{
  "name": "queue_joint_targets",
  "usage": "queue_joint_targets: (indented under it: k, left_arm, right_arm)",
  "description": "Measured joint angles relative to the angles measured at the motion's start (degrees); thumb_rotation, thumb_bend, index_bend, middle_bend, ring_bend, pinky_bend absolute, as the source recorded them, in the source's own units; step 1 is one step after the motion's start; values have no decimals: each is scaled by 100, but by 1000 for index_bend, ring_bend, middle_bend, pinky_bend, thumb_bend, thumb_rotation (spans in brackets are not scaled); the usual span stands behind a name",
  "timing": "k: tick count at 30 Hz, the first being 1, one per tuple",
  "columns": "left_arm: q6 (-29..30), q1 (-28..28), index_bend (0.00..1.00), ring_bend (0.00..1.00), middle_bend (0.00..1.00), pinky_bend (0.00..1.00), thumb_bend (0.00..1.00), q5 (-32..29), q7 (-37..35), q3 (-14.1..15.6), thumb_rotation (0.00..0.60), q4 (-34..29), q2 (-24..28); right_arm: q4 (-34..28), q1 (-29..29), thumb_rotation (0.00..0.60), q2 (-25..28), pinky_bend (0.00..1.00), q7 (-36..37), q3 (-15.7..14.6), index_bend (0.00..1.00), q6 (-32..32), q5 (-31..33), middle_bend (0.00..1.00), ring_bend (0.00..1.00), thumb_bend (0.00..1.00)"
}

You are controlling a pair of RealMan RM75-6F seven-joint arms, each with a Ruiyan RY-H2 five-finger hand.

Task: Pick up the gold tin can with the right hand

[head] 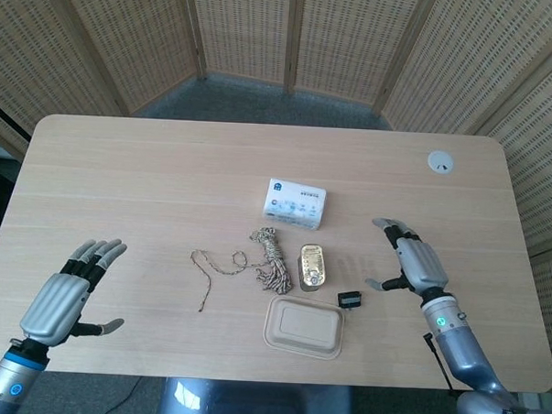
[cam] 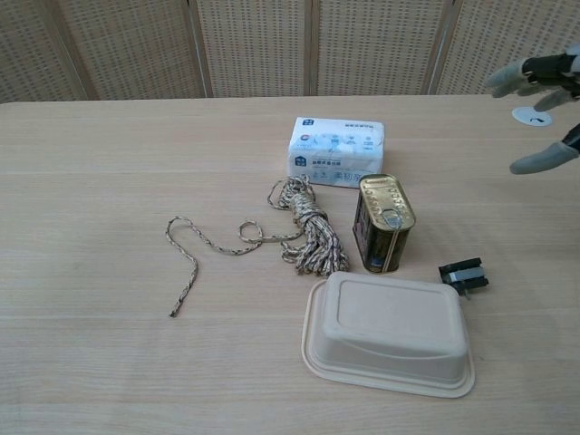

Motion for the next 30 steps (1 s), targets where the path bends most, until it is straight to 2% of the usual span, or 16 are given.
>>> queue_joint_targets:
  k: [9,18,30]
  left_arm:
    - [-24,-27,0,0,0,0,139,-69,-104,-30,600,86,37]
    - [-34,-50,0,0,0,0,139,-89,-173,-51,600,133,56]
    - [-70,-85,0,0,0,0,139,-138,-287,-73,600,239,29]
  right_arm:
    - [212,595,600,-297,0,-466,20,0,-478,347,0,0,131]
    - [394,1160,600,-596,0,-965,-121,0,-897,726,0,0,117]
    - [767,1805,600,-1224,0,-1670,-268,0,-795,1485,0,0,110]
